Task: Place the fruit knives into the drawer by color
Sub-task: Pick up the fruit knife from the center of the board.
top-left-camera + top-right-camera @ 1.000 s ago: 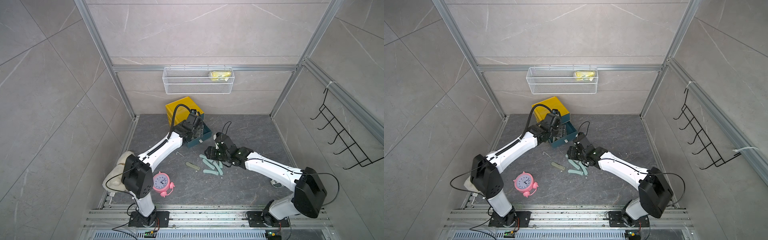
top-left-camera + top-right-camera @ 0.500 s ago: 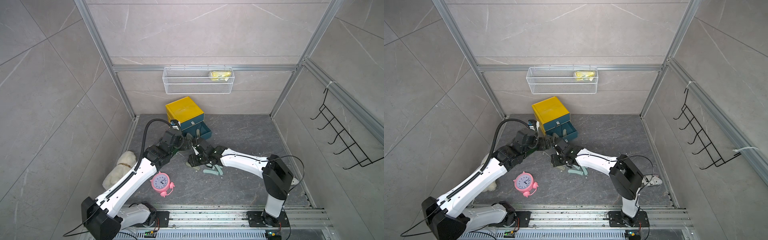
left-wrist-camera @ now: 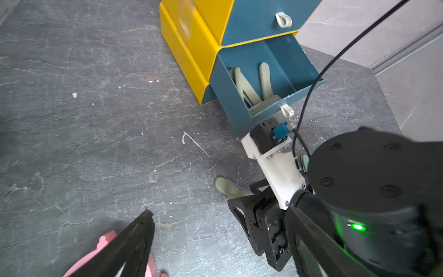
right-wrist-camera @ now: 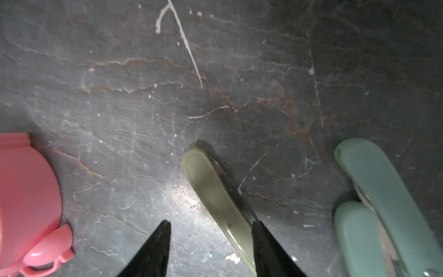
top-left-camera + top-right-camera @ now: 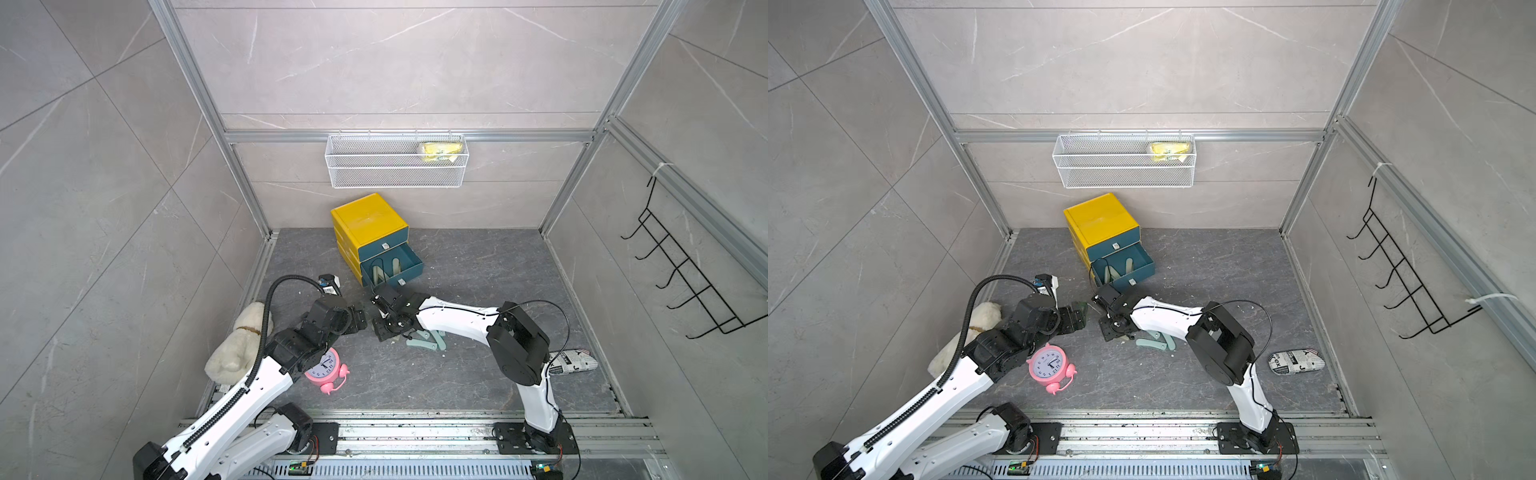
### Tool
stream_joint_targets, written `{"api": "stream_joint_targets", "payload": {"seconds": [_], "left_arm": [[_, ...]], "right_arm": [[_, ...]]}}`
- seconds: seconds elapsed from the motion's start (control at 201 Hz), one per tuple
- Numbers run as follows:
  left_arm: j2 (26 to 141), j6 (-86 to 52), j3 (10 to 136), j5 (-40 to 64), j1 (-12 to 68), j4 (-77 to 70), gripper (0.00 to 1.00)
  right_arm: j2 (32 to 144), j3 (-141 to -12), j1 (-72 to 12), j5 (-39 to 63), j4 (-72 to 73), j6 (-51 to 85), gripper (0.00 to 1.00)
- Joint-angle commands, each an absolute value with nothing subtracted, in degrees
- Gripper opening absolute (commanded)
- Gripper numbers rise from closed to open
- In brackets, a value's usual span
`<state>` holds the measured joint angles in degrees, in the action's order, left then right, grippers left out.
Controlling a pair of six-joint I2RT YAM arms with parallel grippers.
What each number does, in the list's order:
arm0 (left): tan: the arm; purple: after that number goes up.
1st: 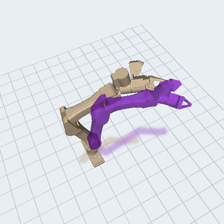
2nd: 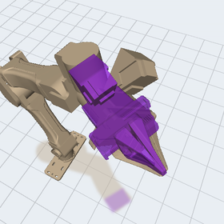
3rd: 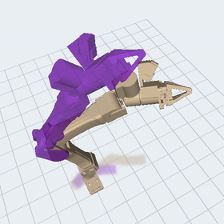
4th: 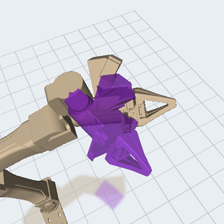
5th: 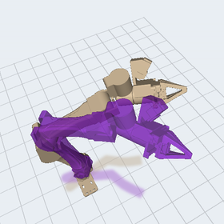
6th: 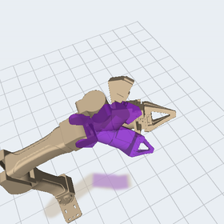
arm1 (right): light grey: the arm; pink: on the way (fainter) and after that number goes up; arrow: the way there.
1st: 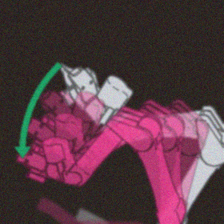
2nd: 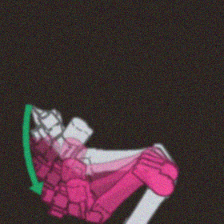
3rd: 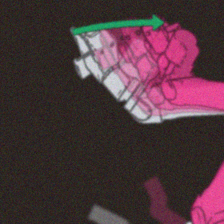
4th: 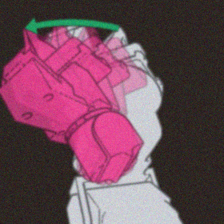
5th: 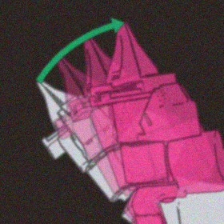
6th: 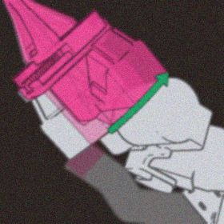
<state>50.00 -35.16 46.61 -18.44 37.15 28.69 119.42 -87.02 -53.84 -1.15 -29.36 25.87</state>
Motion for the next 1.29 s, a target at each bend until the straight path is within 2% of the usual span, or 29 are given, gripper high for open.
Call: {"api": "stream_joint_targets", "payload": {"seconds": [0.0,0.144,0.274,0.542,0.737,1.125,1.289], "left_arm": [[47.75,-35.87,47.10,-21.55,37.19,27.99,0.90],[48.36,-34.90,48.97,-22.45,37.15,29.37,0.90],[48.35,-34.60,49.47,-22.98,37.14,30.05,0.90],[48.03,-34.59,48.72,-23.12,37.12,29.62,0.90],[48.59,-34.66,48.34,-23.12,37.09,29.79,0.90],[49.68,-35.62,46.44,-23.58,37.17,29.18,0.90],[49.96,-36.65,44.94,-22.63,37.14,28.09,0.91]], "right_arm": [[121.68,-88.77,-54.40,-4.03,-32.16,25.14,0.55],[123.78,-90.33,-55.24,-7.45,-34.67,24.53,0.53],[124.80,-90.79,-56.13,-10.17,-36.42,23.93,0.47],[124.25,-89.83,-56.93,-12.62,-35.69,23.89,0.26],[120.21,-85.12,-57.04,-11.70,-29.79,24.45,0.17],[105.23,-76.90,-57.04,-10.19,-22.28,26.01,0.13],[98.41,-77.90,-56.04,-11.40,-22.66,26.35,0.13]]}}
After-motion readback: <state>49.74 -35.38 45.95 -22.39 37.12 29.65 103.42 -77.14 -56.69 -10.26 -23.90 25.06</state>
